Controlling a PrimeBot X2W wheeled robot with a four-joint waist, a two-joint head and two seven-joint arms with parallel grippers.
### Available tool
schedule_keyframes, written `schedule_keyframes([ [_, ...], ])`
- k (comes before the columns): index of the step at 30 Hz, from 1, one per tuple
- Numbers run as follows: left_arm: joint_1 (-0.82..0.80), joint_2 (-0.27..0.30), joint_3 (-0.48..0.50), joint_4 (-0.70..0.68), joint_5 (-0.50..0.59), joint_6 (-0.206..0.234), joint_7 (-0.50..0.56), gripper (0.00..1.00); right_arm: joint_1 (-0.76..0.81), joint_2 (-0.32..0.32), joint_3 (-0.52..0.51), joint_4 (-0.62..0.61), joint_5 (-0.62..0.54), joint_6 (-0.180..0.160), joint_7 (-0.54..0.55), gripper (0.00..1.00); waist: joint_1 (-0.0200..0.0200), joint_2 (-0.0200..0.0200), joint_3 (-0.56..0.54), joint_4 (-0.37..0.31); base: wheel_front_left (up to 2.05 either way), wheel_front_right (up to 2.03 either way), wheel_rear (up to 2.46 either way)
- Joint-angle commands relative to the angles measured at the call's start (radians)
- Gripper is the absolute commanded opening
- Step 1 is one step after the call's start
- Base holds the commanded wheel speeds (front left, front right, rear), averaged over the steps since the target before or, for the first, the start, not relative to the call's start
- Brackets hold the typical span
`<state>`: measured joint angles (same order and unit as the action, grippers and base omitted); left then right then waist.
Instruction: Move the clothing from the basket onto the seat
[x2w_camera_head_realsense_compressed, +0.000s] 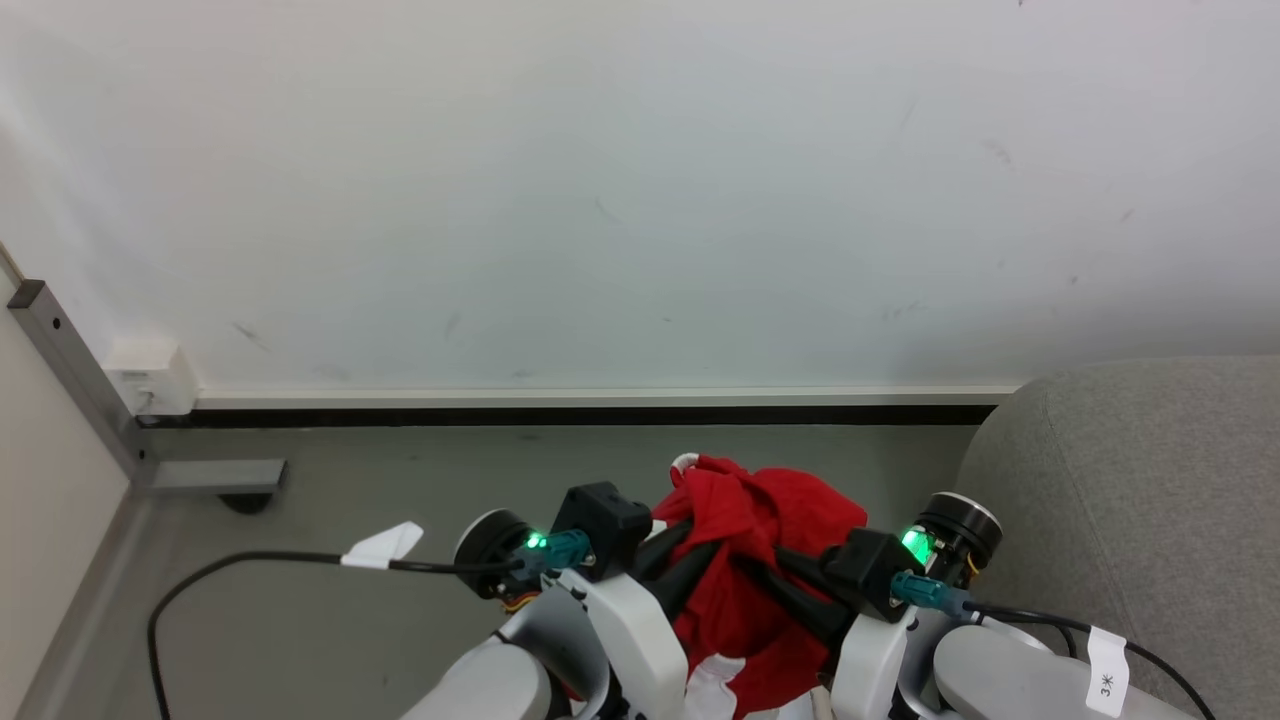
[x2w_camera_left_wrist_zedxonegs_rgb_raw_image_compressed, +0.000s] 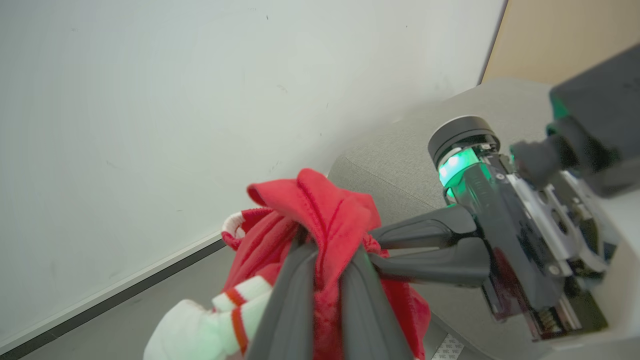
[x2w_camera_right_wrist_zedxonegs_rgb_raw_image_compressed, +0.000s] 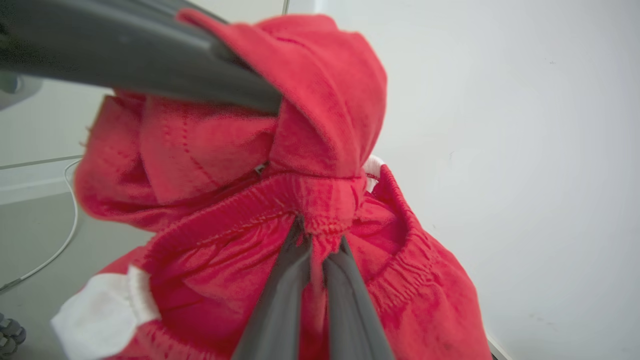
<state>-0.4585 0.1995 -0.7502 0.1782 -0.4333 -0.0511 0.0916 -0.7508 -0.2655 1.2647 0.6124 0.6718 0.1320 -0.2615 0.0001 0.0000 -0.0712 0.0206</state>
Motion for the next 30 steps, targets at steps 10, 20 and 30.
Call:
schedule_keyframes([
  [10, -0.011, 0.007, 0.005, 0.011, 0.003, 0.019, -0.028, 0.35, 0.007, -0.006, -0.011, -0.016, 0.027, -0.003, -0.005, 0.0, -0.0001, 0.0, 0.005, 0.0, 0.0, 0.0, 0.0],
  [20, -0.016, 0.01, 0.002, 0.031, 0.014, 0.035, -0.047, 0.98, 0.014, -0.014, -0.058, -0.029, 0.003, -0.003, -0.005, 0.0, -0.0001, 0.0, 0.009, 0.001, 0.0, 0.0, 0.0],
  [30, -0.017, 0.009, -0.001, 0.037, 0.012, 0.049, -0.057, 1.0, 0.026, -0.019, -0.079, -0.037, -0.016, -0.003, -0.005, 0.0, -0.0001, 0.0, 0.009, 0.006, 0.0, 0.0, 0.0],
])
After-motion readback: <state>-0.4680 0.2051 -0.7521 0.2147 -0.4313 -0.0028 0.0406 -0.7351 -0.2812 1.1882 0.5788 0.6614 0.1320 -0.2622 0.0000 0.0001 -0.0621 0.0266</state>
